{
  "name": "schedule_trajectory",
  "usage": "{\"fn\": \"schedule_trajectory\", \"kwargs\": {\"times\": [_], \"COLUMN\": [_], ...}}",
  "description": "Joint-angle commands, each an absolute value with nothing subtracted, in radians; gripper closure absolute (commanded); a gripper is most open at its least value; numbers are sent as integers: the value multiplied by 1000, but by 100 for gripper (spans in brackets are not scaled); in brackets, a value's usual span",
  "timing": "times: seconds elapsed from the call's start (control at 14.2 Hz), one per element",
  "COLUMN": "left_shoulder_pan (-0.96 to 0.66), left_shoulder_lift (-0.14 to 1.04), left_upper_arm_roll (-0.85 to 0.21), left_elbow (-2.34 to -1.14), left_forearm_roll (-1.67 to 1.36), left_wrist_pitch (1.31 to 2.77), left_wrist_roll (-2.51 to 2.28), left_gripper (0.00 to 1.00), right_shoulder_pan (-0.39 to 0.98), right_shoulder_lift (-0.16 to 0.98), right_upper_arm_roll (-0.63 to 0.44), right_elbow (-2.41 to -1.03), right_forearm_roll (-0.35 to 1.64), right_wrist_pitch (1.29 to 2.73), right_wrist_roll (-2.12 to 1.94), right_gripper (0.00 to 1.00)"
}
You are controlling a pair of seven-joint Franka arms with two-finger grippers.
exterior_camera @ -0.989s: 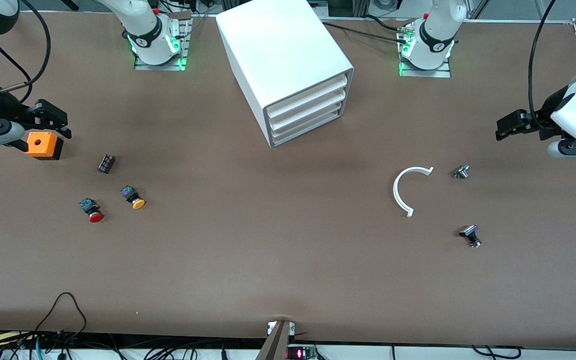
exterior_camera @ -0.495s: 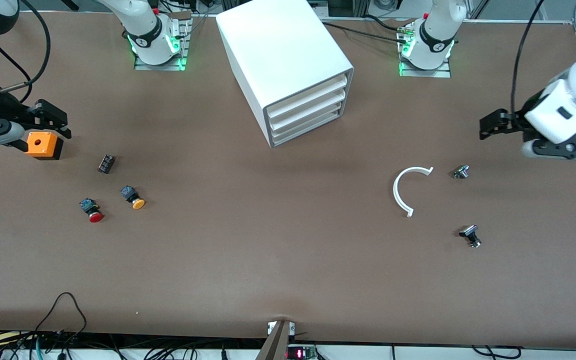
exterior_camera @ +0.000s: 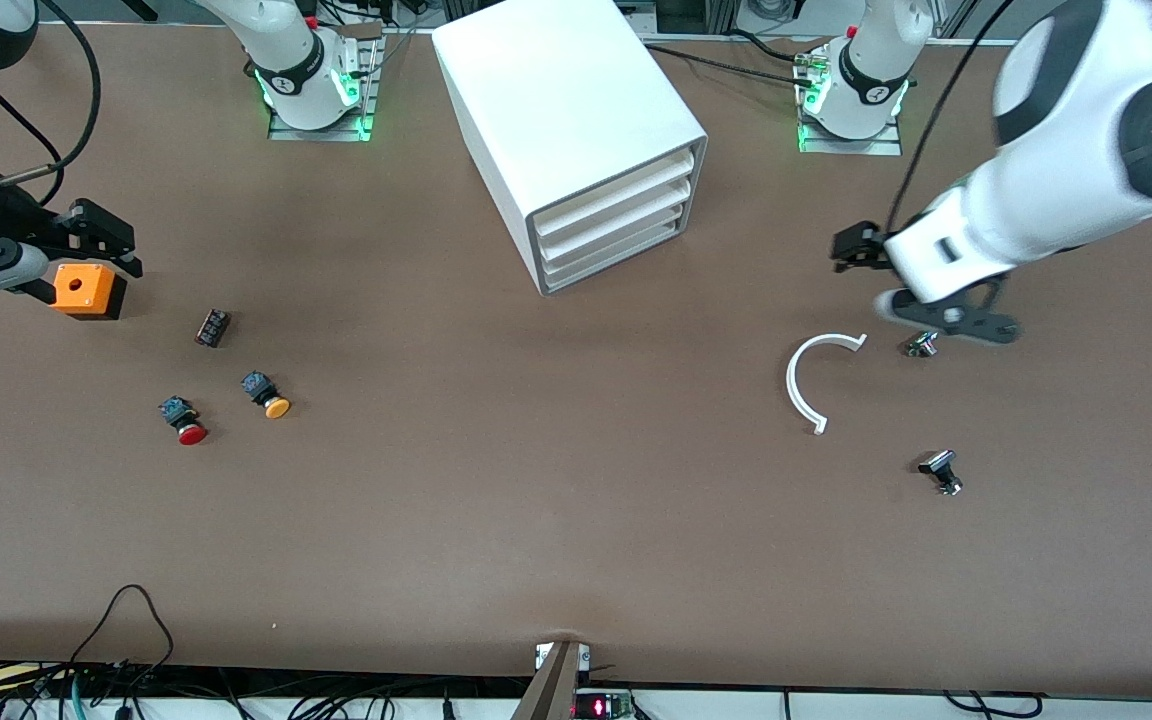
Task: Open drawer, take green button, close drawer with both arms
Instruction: 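Move the left gripper toward the white cabinet's lowest drawer handle, then grasp the drawer front with the left gripper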
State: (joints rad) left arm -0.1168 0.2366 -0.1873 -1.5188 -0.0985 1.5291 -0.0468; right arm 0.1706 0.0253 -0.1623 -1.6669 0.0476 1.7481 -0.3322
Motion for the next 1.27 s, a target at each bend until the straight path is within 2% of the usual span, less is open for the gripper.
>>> {"fn": "schedule_trajectory", "kwargs": {"times": [0.0, 0.64, 1.2], "left_shoulder_pan": [-155, -209, -239], "left_shoulder_lift": [352, 630, 750], "left_upper_arm_roll": [-186, -198, -198], "left_elbow": [-1444, -1367, -1382], "left_forearm_roll": [-144, -271, -517], "left_wrist_pitch": [1522, 1523, 1522], "left_wrist_roll": [79, 402, 650], "left_gripper": [0, 0, 0], "right_shoulder_pan": [169, 169, 169], "right_shoulder_lift": [32, 32, 32], "right_upper_arm_roll": [-163, -163, -163], "right_elbow": [-1644, -1646, -1646], "right_forearm_roll": [49, 49, 49], "right_wrist_pitch": [1735, 1735, 1735], "right_wrist_roll": [-324, -324, -324], "right_gripper": [0, 0, 0]}}
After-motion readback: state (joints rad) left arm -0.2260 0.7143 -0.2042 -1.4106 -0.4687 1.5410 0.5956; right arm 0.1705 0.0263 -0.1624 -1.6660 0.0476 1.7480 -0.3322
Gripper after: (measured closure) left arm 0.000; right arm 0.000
